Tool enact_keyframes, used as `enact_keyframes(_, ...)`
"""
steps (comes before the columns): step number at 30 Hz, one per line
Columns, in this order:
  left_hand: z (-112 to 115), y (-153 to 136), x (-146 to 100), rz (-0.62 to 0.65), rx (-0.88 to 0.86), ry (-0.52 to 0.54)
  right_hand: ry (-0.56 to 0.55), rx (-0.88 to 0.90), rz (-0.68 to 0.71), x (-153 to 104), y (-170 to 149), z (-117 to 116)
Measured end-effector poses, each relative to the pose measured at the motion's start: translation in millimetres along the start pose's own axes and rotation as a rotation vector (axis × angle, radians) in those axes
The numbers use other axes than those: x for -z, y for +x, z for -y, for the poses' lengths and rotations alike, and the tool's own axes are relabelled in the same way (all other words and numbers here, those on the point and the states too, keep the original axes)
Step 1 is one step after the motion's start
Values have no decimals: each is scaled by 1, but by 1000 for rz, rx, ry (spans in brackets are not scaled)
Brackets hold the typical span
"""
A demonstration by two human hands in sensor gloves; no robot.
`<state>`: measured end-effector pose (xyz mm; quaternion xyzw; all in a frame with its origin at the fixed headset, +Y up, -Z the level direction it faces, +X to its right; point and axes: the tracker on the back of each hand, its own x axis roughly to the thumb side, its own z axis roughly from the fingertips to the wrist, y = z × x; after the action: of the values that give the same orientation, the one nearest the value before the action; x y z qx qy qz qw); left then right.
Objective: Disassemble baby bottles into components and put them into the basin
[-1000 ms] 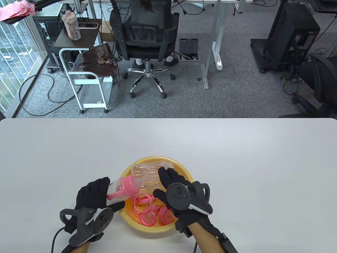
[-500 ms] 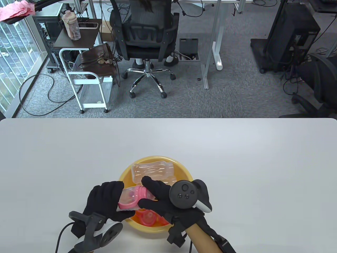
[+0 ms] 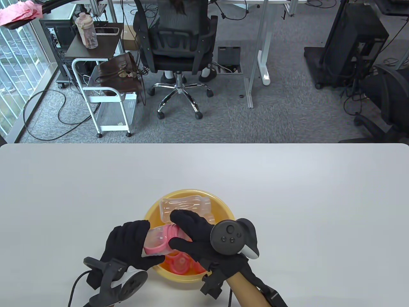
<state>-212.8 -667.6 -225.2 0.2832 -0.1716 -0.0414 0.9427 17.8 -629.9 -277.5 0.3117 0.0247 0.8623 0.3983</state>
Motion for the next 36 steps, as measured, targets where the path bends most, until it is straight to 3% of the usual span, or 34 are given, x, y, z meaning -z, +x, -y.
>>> enact_keyframes(4,1,3,0,25,47,-14,94,101,-82,2,-8,-2)
enact_keyframes(13,1,-3,0,-19,-5,-4,62,290,73,3,-5,3)
enact_keyframes(15,-1,-2,0,-17,3,11,47,247,48,2,-5,2)
enact_keyframes(18,0,1,0,4,32,3,113,54,-10,2,-3,0)
enact_keyframes(21,2,-1,1,5,5,-44,113,39,11,3,-1,-2)
enact_keyframes(36,7,-10,2,-51,-3,-96,-215,61,226,-13,34,32)
